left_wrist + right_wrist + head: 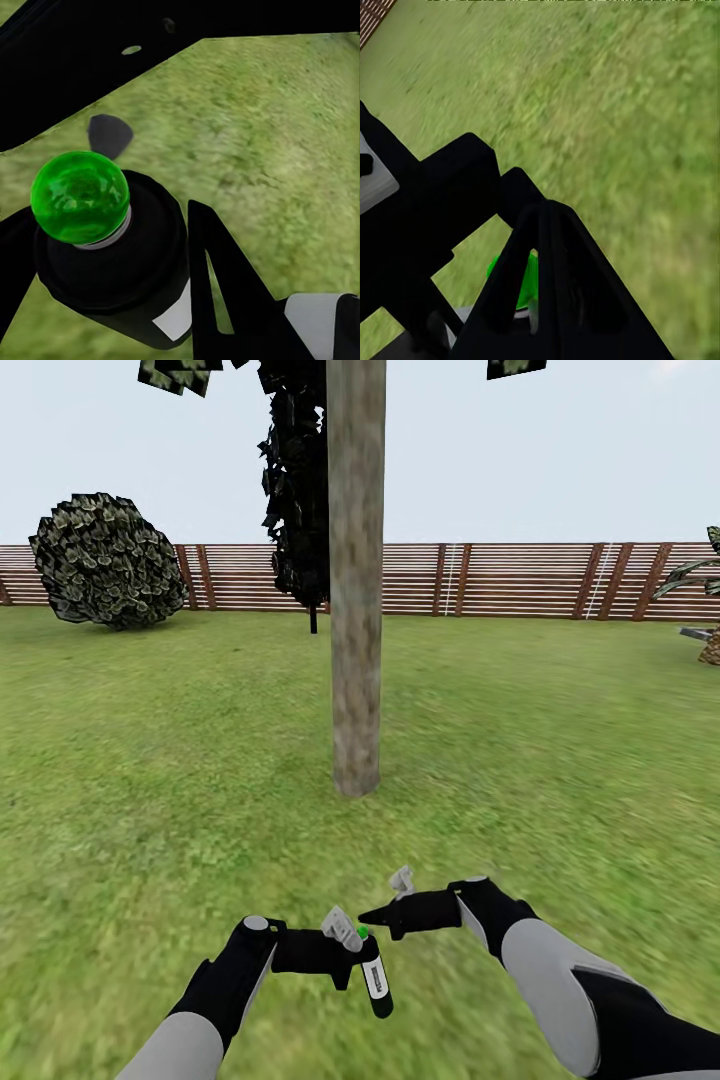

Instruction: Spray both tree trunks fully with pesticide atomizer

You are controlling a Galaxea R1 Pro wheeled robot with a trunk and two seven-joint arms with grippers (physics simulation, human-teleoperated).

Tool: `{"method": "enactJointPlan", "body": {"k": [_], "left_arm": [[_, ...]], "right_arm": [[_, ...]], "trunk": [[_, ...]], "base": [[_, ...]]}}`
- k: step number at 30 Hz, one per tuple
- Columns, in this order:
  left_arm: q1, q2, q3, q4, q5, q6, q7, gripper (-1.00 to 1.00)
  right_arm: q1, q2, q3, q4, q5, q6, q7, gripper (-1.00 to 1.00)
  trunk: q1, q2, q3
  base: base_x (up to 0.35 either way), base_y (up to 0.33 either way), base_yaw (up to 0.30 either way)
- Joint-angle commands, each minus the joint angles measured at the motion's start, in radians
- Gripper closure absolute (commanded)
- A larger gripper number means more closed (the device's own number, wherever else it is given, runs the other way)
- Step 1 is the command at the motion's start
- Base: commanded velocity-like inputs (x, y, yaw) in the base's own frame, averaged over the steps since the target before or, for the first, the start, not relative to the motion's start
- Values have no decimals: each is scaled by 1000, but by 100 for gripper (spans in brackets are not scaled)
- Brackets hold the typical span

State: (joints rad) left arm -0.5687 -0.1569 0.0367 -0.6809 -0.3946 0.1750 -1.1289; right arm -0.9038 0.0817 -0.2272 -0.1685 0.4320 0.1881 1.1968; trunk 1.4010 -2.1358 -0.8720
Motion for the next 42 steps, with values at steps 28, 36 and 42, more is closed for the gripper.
{"method": "enactJointPlan", "body": {"k": [28, 36, 42], "left_arm": [[0, -18, 342, 172, -3, -293, 1014, 100], [0, -18, 346, 235, -3, -347, 1042, 100], [0, -18, 345, 267, -3, -351, 1044, 100]], "right_arm": [[105, -178, -224, -15, 1, -181, -1230, -100], [115, -173, -224, 197, 1, -340, -1247, -100], [130, -172, -224, 212, 2, -345, -1247, -100]], "trunk": [[0, 0, -1], [0, 0, -1], [0, 0, -1]], "base": [[25, 0, 0], [320, 21, 0], [348, 128, 0]]}}
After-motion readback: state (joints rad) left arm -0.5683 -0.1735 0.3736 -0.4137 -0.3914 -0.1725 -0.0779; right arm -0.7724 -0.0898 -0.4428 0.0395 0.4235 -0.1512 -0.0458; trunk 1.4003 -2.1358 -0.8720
